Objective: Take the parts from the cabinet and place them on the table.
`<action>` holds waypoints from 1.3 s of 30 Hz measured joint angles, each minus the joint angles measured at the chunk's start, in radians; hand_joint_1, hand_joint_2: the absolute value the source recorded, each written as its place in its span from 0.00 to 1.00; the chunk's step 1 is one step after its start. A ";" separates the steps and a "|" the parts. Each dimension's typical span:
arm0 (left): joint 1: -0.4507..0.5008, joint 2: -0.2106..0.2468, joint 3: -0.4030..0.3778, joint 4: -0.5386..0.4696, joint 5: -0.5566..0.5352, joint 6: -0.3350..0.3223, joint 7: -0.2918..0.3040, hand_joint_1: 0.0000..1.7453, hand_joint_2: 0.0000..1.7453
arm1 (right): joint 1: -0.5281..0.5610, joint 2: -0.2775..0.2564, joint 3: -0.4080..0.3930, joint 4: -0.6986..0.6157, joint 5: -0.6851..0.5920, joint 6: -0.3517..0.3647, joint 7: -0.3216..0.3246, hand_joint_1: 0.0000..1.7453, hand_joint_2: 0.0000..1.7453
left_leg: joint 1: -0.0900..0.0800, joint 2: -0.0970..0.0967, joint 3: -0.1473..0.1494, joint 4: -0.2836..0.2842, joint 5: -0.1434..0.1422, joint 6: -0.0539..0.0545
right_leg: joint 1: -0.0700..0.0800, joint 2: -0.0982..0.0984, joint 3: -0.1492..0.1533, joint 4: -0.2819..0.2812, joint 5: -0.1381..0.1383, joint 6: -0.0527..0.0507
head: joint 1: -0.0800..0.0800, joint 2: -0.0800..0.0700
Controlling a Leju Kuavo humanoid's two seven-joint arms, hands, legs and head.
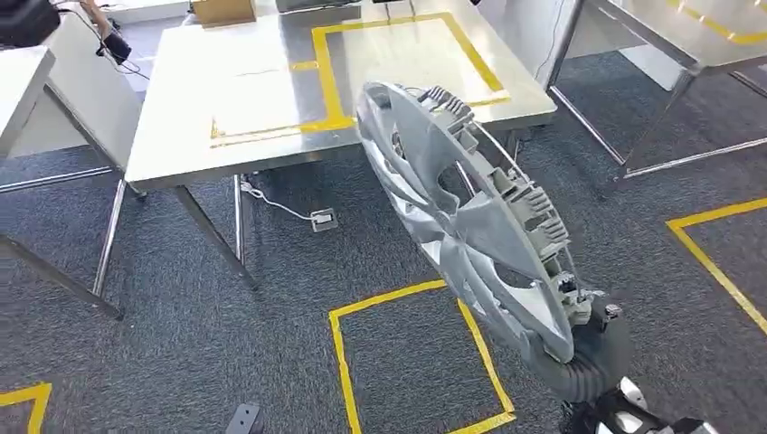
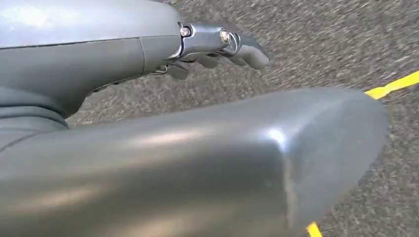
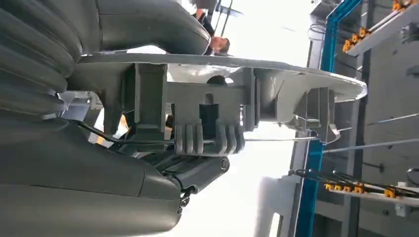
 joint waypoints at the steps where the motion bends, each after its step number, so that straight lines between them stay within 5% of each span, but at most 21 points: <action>1: -0.003 -0.002 0.000 0.000 -0.002 0.000 0.000 0.00 0.00 | 0.001 0.002 0.000 -0.003 0.001 -0.001 0.000 1.00 1.00 | 0.000 0.044 -0.032 0.067 -0.043 -0.002 | 0.003 -0.017 0.000 0.000 0.000 -0.007 | -0.011 0.000; 3: -0.007 -0.002 0.000 0.000 -0.003 -0.001 0.000 0.00 0.00 | 0.004 0.003 -0.002 -0.004 0.005 -0.003 0.000 1.00 1.00 | 0.002 0.072 -0.099 0.217 -0.114 -0.006 | 0.010 -0.048 0.000 0.001 -0.003 -0.011 | -0.011 0.000; 5: -0.005 -0.002 0.000 0.000 -0.003 -0.002 0.003 0.00 0.00 | 0.005 0.003 -0.002 -0.004 0.007 -0.003 0.000 1.00 1.00 | 0.002 0.078 -0.114 0.266 -0.117 -0.006 | 0.012 -0.076 0.000 0.001 -0.003 -0.012 | -0.012 0.000; 8: -0.006 -0.001 0.000 0.000 -0.003 -0.003 0.003 0.00 0.00 | 0.005 0.003 -0.003 -0.005 0.010 -0.001 0.000 1.00 1.00 | 0.000 0.099 -0.007 0.082 -0.022 0.003 | 0.016 -0.110 0.005 0.002 -0.007 -0.009 | -0.013 0.000; 9: -0.007 -0.001 0.000 -0.001 -0.003 -0.003 0.003 0.00 0.00 | 0.005 0.003 -0.002 -0.005 0.010 -0.001 0.000 1.00 1.00 | -0.006 0.144 0.041 0.000 0.001 0.013 | 0.018 -0.122 0.009 0.002 -0.011 -0.005 | -0.014 0.000; 10: -0.012 -0.001 0.000 -0.001 -0.002 -0.003 0.003 0.00 0.00 | 0.004 0.003 -0.003 -0.005 0.010 -0.001 0.000 1.00 1.00 | -0.018 0.159 0.052 -0.029 -0.010 0.021 | 0.027 -0.132 0.007 0.008 -0.015 0.002 | -0.016 0.000; 14: -0.005 0.000 0.000 0.000 0.001 -0.003 0.003 0.00 0.00 | -0.004 0.003 -0.004 -0.005 0.010 0.002 0.000 1.00 1.00 | -0.015 0.115 0.044 -0.034 0.000 0.046 | 0.026 -0.169 0.016 0.004 -0.018 0.021 | -0.012 0.000; 16: -0.004 -0.001 0.000 0.000 0.002 -0.003 0.002 0.00 0.00 | -0.009 0.003 -0.004 -0.002 0.014 0.001 0.000 1.00 1.00 | -0.005 0.095 0.046 -0.039 0.006 0.055 | 0.017 -0.072 -0.007 0.058 -0.060 0.035 | -0.006 0.000; 17: -0.007 -0.003 0.000 0.000 0.003 -0.003 0.002 0.00 0.00 | -0.010 0.003 -0.005 -0.001 0.014 0.000 0.000 1.00 1.00 | -0.004 0.085 0.044 -0.039 0.008 0.059 | 0.015 -0.049 -0.042 0.133 -0.100 0.038 | -0.002 0.000; 19: -0.006 -0.006 0.000 0.000 0.008 -0.003 0.001 0.00 0.00 | -0.011 0.003 -0.006 0.002 0.022 -0.005 0.001 1.00 1.00 | -0.004 0.058 0.041 -0.037 0.009 0.060 | 0.013 -0.037 -0.117 0.281 -0.156 0.041 | 0.000 0.000; 20: -0.003 -0.006 0.000 0.000 0.010 -0.003 0.002 0.00 0.00 | -0.011 0.003 -0.006 0.005 0.026 -0.006 0.002 1.00 1.00 | -0.004 0.044 0.041 -0.034 0.009 0.060 | 0.012 -0.037 -0.132 0.304 -0.150 0.041 | 0.000 0.000; 21: 0.000 -0.006 0.000 0.001 0.011 -0.003 0.002 0.00 0.00 | -0.011 0.003 -0.006 0.008 0.032 -0.009 0.002 1.00 1.00 | -0.003 0.030 0.041 -0.032 0.008 0.059 | 0.011 -0.036 -0.124 0.282 -0.122 0.041 | 0.001 0.000; 23: 0.002 -0.007 0.000 0.001 0.014 -0.003 0.001 0.00 0.00 | -0.013 0.003 -0.007 0.010 0.064 -0.029 0.008 1.00 1.00 | 0.000 0.013 0.041 -0.026 0.007 0.055 | 0.007 -0.030 -0.051 0.123 -0.025 0.040 | 0.002 0.000; 24: 0.002 -0.007 0.000 0.001 0.017 -0.003 0.001 0.00 0.00 | -0.018 0.003 -0.007 0.016 0.098 -0.046 0.027 1.00 1.00 | 0.001 0.001 0.040 -0.023 0.005 0.050 | 0.003 -0.020 -0.012 0.040 0.002 0.041 | 0.005 0.000; 26: 0.004 -0.006 0.000 0.001 0.018 -0.003 0.001 0.00 0.00 | -0.036 0.003 -0.008 0.054 0.156 -0.082 0.087 1.00 1.00 | -0.005 -0.008 0.033 -0.019 0.005 0.033 | 0.007 -0.007 -0.008 0.019 -0.009 0.031 | 0.003 0.000; 27: 0.004 -0.005 0.000 0.001 0.018 -0.003 0.002 0.00 0.00 | -0.038 0.002 -0.011 0.086 0.184 -0.108 0.100 1.00 1.00 | -0.006 -0.006 0.032 -0.017 0.001 0.035 | 0.005 -0.007 -0.009 0.014 -0.007 0.028 | 0.001 0.000; 28: 0.007 -0.005 0.000 0.001 0.018 -0.003 0.004 0.00 0.00 | -0.049 -0.001 -0.018 0.129 0.219 -0.142 0.115 1.00 1.00 | -0.006 -0.004 0.032 -0.021 0.004 0.054 | 0.008 -0.007 -0.010 0.014 -0.005 0.026 | 0.001 0.000; 30: 0.007 -0.005 0.000 0.001 0.018 -0.008 0.011 0.00 0.00 | -0.075 -0.008 -0.029 0.225 0.324 -0.224 0.164 1.00 1.00 | -0.005 0.000 0.035 -0.026 0.005 0.053 | 0.010 -0.006 -0.010 0.014 -0.003 0.021 | -0.002 0.000; 33: 0.007 -0.005 0.000 0.001 0.018 -0.012 0.017 0.00 0.00 | -0.103 -0.034 -0.056 0.375 0.404 -0.300 0.186 1.00 1.00 | -0.004 -0.001 0.036 -0.035 0.016 0.037 | 0.011 -0.006 -0.014 0.015 0.000 0.014 | -0.003 0.000; 39: 0.007 -0.003 0.000 0.001 0.016 -0.024 0.005 0.00 0.00 | -0.217 -0.117 -0.095 0.628 0.724 -0.485 0.390 1.00 1.00 | -0.004 0.002 0.033 -0.039 0.022 0.024 | 0.011 -0.003 -0.021 0.016 0.004 0.009 | -0.008 0.000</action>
